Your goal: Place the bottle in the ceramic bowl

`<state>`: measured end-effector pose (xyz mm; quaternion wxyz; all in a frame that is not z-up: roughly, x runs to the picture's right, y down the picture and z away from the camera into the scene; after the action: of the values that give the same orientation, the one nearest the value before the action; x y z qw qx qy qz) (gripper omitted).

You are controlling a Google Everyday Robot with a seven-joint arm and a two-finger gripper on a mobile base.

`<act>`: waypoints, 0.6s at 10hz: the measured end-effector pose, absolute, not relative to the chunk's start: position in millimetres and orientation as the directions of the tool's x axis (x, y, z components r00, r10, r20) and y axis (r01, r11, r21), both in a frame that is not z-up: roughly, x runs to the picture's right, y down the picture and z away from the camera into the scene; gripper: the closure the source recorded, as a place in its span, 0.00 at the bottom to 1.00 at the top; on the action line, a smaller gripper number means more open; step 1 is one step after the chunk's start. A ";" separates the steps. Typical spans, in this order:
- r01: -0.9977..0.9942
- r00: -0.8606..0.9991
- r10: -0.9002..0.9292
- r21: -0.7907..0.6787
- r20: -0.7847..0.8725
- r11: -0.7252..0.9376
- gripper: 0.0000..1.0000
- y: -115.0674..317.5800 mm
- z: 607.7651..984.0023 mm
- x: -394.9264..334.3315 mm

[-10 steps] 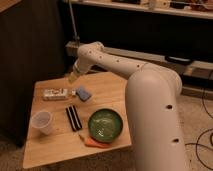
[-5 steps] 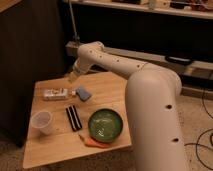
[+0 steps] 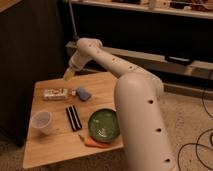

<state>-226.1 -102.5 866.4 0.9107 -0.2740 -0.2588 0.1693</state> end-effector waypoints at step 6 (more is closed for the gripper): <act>-0.067 0.838 0.392 -0.640 0.381 0.765 0.35 -58.2 883.1 -231.4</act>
<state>-231.4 -58.2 883.1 0.9042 -0.3181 -0.2552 0.1268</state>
